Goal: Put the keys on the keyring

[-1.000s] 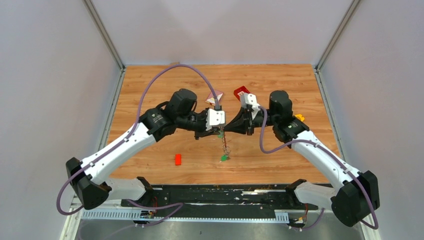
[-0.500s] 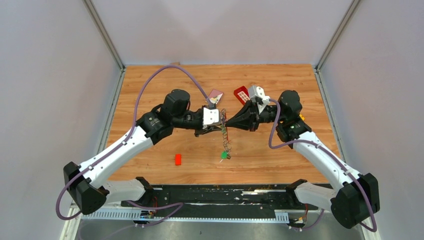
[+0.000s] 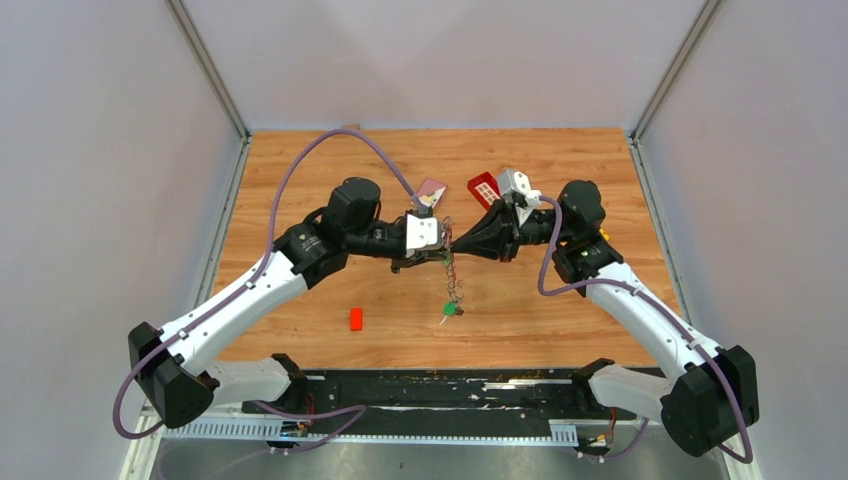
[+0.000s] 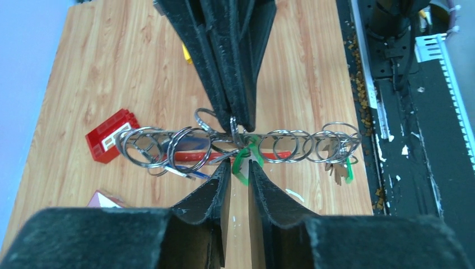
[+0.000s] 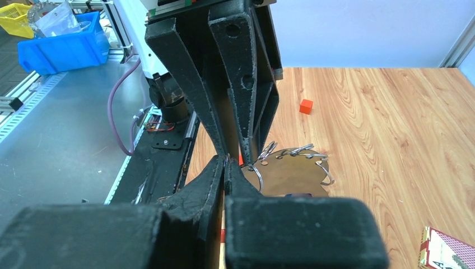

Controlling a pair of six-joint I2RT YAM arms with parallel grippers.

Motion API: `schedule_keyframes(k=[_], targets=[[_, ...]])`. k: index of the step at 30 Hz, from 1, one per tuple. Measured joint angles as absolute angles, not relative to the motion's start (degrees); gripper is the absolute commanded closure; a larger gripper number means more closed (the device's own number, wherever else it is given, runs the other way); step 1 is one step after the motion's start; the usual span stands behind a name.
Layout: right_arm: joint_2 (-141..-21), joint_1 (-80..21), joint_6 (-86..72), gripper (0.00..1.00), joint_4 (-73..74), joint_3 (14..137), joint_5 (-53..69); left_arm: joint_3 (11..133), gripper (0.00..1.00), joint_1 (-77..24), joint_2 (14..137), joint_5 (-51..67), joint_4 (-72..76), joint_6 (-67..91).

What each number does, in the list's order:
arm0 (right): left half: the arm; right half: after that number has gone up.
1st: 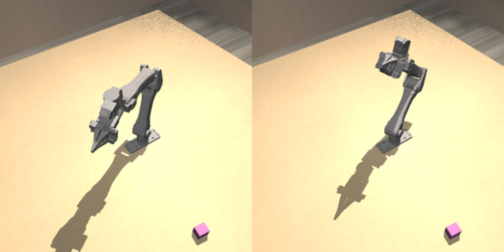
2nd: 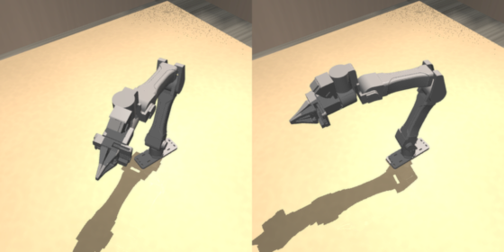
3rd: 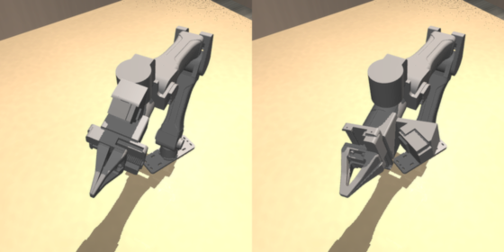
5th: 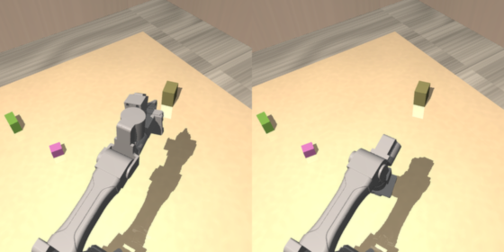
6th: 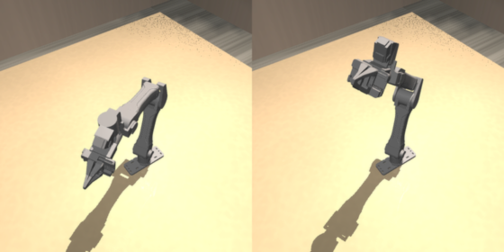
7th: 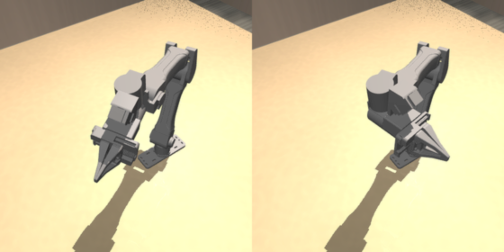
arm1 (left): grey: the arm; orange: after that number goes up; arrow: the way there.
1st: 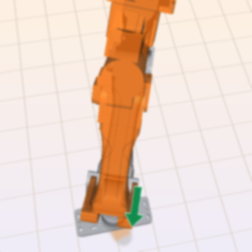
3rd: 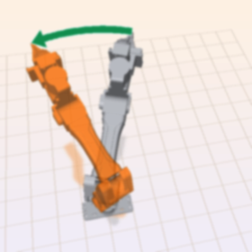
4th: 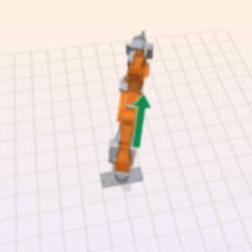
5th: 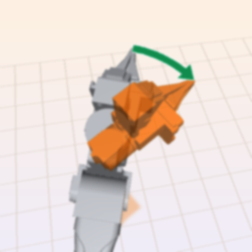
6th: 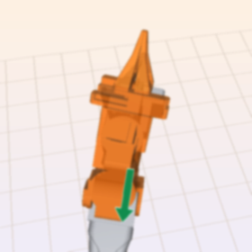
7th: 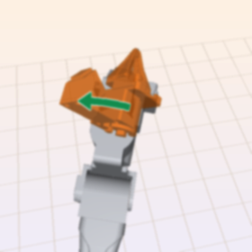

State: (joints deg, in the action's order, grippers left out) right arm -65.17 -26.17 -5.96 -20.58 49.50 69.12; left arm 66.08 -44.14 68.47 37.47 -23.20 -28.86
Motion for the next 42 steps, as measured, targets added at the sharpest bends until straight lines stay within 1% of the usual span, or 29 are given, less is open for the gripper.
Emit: schedule_keyframes(k=[4, 16, 19, 23, 26, 33, 42], targets=[[-65.23, -26.15, -5.93, 1.00, -20.51, 49.50, 69.10, 66.08, 1.00, -44.14, 69.47, 39.94, -23.03, -28.60], [-65.28, -26.00, -5.96, 1.00, -20.21, 49.50, 69.01, 64.27, 1.00, -44.03, 71.48, 44.62, -17.78, -20.93], [-65.25, -25.93, -5.93, 1.00, -20.25, 49.45, 68.71, 63.64, 0.94, -43.99, 71.48, 44.73, -15.75, -18.22], [-65.25, -25.93, -5.17, 1.00, -19.73, 49.43, 67.94, 63.55, 0.81, -43.99, 71.53, 43.90, -15.03, -16.69], [-65.25, -25.89, -3.53, 1.00, -18.24, 49.43, 67.44, 63.55, 0.73, -43.99, 71.37, 42.11, -15.66, -17.28], [-65.25, -25.78, 0.51, 1.00, -14.79, 49.43, 66.65, 63.55, 0.69, -43.99, 67.94, 37.17, -18.68, -21.34], [-65.25, -25.78, 2.35, 1.00, -12.78, 49.43, 66.46, 64.27, 0.65, -43.99, 66.85, 36.97, -19.14, -22.46]])
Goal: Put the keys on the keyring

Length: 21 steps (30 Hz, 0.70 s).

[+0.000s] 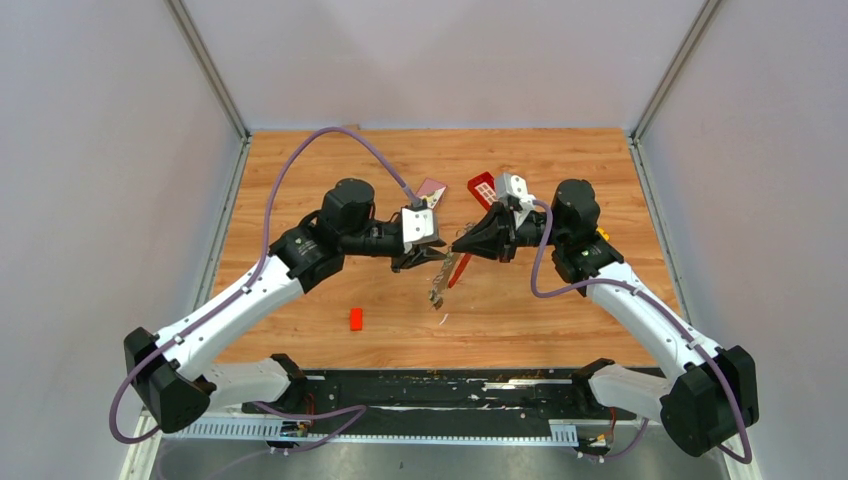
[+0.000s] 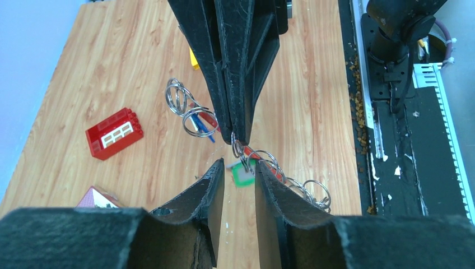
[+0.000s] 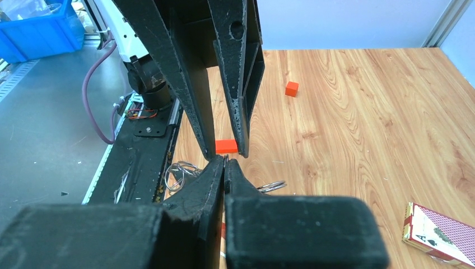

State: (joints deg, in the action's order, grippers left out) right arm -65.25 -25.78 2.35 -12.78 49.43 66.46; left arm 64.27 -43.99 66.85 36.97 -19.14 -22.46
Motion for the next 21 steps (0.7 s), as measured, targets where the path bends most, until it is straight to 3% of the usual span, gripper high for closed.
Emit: schedule_keyframes(k=[11, 21], targets=[[-65.25, -25.78, 2.96, 1.00, -12.71, 49.43, 66.50, 65.58, 0.65, -43.99, 68.47, 37.26, -18.98, -22.20], [-65.25, -25.78, 2.98, 1.00, -12.71, 49.43, 66.50, 65.87, 0.77, -43.99, 71.26, 40.07, -18.39, -20.25]])
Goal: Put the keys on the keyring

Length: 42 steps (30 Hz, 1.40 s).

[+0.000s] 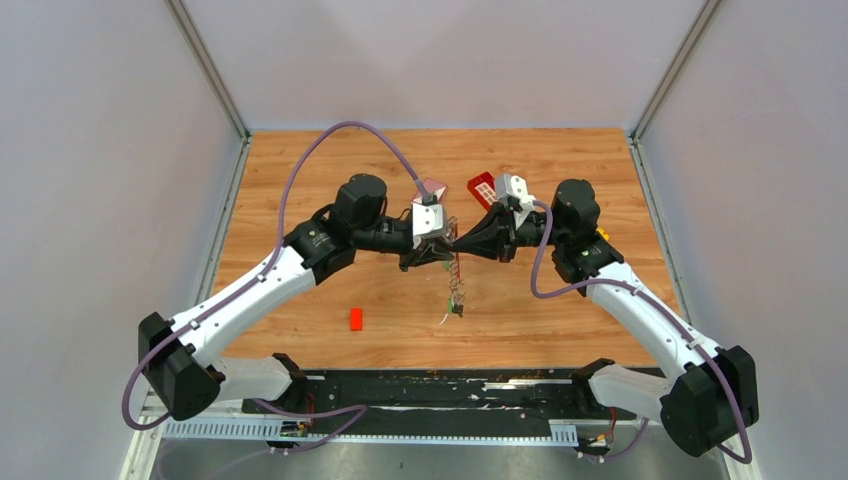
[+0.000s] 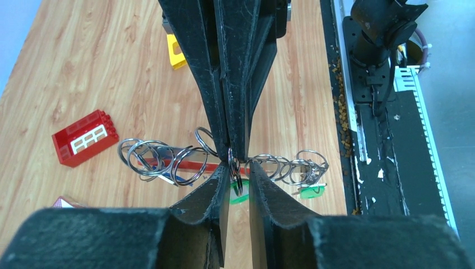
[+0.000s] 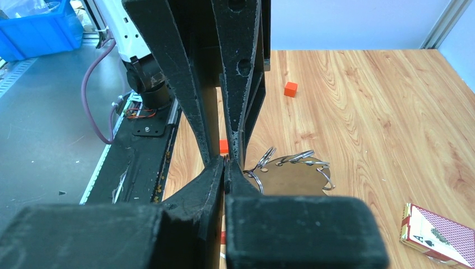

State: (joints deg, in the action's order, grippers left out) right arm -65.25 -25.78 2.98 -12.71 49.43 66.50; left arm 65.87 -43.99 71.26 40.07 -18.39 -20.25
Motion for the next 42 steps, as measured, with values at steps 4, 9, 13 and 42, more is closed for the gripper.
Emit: schedule_keyframes(k=[4, 9, 13, 42], targets=[[-65.25, -25.78, 3.11, 1.00, -12.73, 49.43, 66.52, 66.17, 0.83, -43.99, 71.40, 40.45, -18.13, -19.68], [-65.25, -25.78, 3.38, 1.00, -12.69, 49.43, 66.59, 66.17, 0.97, -43.88, 71.40, 40.40, -18.13, -19.59], [-65.25, -25.78, 3.64, 1.00, -12.69, 49.43, 66.76, 66.17, 1.00, -43.79, 71.40, 40.40, -18.15, -19.59], [-64.55, -26.87, 14.31, 0.62, -2.66, 49.67, 66.46, 83.29, 1.00, -51.03, 78.43, 22.28, -47.57, -27.29]])
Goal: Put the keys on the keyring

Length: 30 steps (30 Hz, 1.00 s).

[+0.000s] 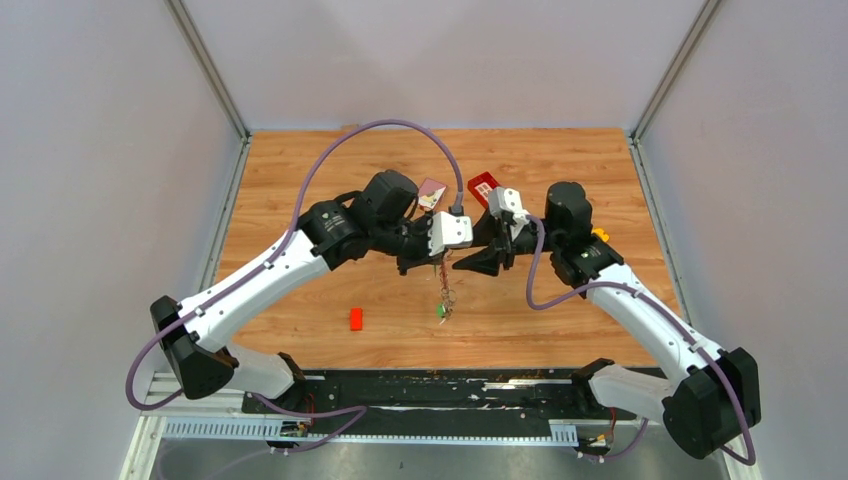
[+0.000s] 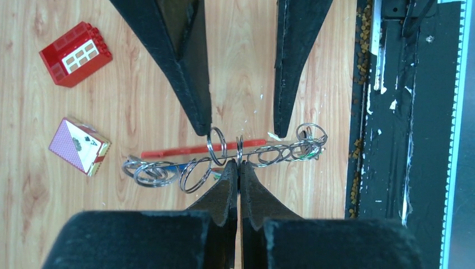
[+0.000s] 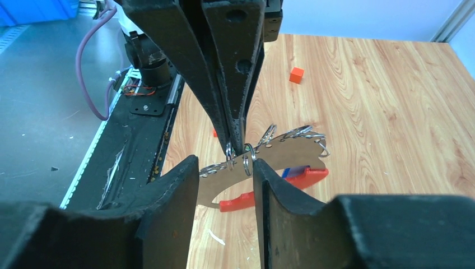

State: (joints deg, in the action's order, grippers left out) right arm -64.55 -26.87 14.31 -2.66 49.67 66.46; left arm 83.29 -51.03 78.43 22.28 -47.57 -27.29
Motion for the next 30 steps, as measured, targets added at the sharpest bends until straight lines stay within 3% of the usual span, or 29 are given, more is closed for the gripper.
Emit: schedule_keyframes(k=[17, 30], targets=[[-66.39, -29.47, 14.72, 0.73, -2.61, 49.67, 66.57, 83.77, 1.00, -51.68, 78.78, 23.22, -48.18, -26.37], [-65.01, -28.97, 19.68, 0.60, 3.51, 50.89, 63.83, 82.74, 1.00, -51.68, 78.67, 23.40, -47.00, -26.33]])
